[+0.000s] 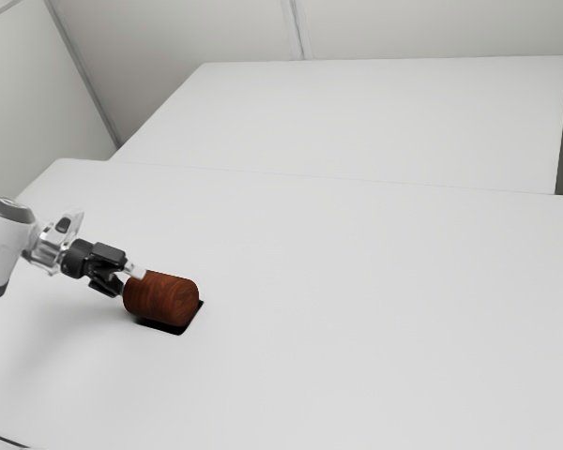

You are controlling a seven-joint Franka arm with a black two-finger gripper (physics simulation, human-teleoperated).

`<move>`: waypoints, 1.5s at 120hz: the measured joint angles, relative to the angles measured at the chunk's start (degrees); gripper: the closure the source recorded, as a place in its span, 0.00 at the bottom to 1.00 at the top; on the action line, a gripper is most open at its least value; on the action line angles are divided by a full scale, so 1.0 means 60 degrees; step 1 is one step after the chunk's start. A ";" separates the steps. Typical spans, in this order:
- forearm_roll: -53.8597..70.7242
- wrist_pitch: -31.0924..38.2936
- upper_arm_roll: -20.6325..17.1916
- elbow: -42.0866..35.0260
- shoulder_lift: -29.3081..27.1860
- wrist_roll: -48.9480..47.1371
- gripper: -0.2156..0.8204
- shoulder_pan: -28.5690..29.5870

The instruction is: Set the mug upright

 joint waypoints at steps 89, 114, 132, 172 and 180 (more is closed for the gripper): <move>-0.0675 -0.0512 -0.0426 -0.0065 -0.0294 0.0877 0.92 -0.0074; -0.0727 -0.0551 -0.0421 0.0005 -0.1485 0.0824 0.95 -0.0567; -0.0249 -0.0314 -0.0373 0.0169 -0.2364 0.0345 0.96 -0.1444; 0.4262 0.0550 -0.0395 0.0400 -0.4498 -0.2581 0.96 -0.4673; 0.5116 0.0795 -0.0403 0.0071 -0.4902 -0.3251 0.96 -0.5081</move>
